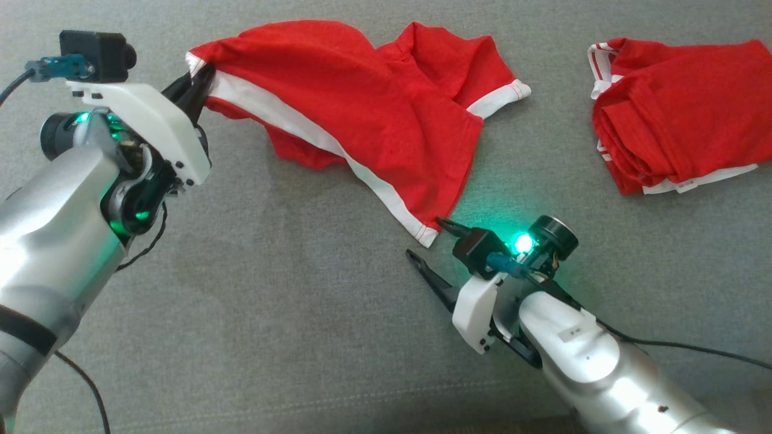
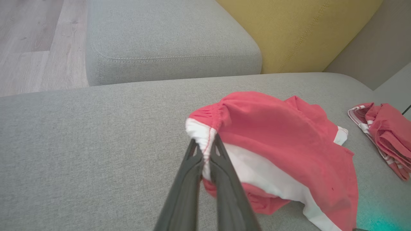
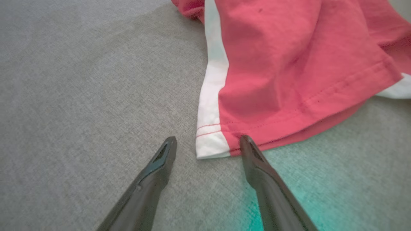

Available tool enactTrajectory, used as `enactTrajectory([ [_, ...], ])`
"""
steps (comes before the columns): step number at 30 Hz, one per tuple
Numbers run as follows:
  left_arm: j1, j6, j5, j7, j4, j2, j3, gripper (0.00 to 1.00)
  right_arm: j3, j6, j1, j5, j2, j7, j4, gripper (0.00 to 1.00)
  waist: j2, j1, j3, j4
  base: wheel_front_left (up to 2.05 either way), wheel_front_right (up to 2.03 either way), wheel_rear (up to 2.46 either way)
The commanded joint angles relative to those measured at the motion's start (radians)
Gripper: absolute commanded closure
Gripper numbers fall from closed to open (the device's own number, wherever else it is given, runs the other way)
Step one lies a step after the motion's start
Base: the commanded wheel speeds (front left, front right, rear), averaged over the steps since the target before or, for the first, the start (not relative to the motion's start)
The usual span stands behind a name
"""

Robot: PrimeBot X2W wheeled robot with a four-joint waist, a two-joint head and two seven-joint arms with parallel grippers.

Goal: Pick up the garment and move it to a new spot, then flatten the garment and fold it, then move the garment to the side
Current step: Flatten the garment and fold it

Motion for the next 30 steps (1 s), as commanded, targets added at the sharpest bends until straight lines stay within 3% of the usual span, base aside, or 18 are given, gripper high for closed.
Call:
enactTrajectory([
  [1, -0.038, 0.001, -0.005, -0.009, -0.018, 0.035, 0.041, 1.00, 0.018, -0.001, -0.021, 0.012, 0.021, -0.011, 0.005, 0.00, 0.0000, 0.0000, 0.002, 0.000, 0.00, 0.00, 0.00],
  [4, -0.038, 0.000, -0.006, -0.008, -0.022, 0.037, 0.041, 1.00, 0.034, -0.001, -0.035, 0.025, 0.028, -0.018, 0.036, 0.00, 0.0000, 0.0000, 0.005, 0.000, 0.00, 0.00, 0.00],
  [6, -0.037, 0.000, -0.006, -0.007, -0.024, 0.038, 0.040, 1.00, 0.048, -0.001, -0.043, 0.038, 0.031, -0.020, 0.056, 0.95, 0.0000, 0.0000, 0.005, 0.000, 0.00, 0.00, 0.00],
  [7, -0.035, 0.000, -0.006, -0.008, -0.024, 0.038, 0.040, 1.00, 0.054, -0.001, -0.048, 0.042, 0.032, -0.024, 0.064, 1.00, 0.0000, 0.0000, 0.004, 0.000, 0.00, 0.00, 0.00],
  [16, 0.004, -0.013, -0.004, -0.005, -0.032, 0.061, 0.022, 1.00, 0.006, -0.001, -0.099, 0.068, -0.018, -0.080, 0.093, 1.00, 0.0000, 0.0000, -0.041, -0.007, 0.00, 0.00, 0.00],
  [24, 0.047, -0.020, 0.012, -0.018, -0.086, 0.104, 0.002, 1.00, -0.086, -0.001, -0.194, 0.075, -0.136, -0.129, 0.016, 1.00, 0.0000, 0.0000, -0.140, -0.013, 0.00, 0.00, 0.00],
  [30, 0.065, 0.010, 0.042, -0.018, -0.202, 0.141, -0.018, 1.00, -0.141, -0.001, -0.259, 0.052, -0.247, -0.155, -0.103, 1.00, 0.0000, 0.0000, -0.253, -0.003, 0.00, 0.00, 0.00],
])
